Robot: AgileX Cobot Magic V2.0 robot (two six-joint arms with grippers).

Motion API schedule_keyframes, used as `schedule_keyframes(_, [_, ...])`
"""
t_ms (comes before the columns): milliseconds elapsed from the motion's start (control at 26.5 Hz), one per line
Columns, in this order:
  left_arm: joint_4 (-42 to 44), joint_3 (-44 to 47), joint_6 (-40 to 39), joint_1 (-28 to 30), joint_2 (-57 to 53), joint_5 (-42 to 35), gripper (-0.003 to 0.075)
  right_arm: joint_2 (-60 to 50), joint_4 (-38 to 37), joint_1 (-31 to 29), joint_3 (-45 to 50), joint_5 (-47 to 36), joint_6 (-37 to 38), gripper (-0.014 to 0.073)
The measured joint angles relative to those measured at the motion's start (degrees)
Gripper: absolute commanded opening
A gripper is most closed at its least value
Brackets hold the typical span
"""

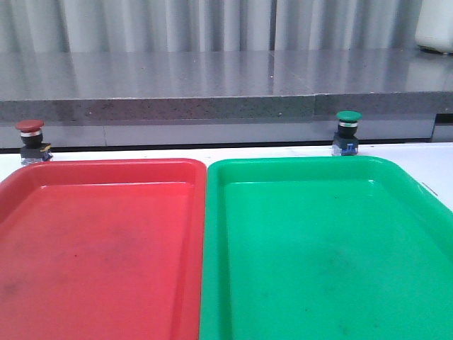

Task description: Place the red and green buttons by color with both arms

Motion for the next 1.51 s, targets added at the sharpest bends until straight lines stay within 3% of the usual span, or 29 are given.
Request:
schedule_keyframes(1019, [0.00,0.00,0.00,0.00,0.00,-0.10,-0.0020,0.00,0.00,0.00,0.00,0.00,0.00,-0.0108])
schedule_keyframes(1509, [0.00,-0.42,0.00,0.00,0.00,-4.53,-0.0020,0.00,0.00,0.00,-1.28,-2.24,0.00,-0.0108])
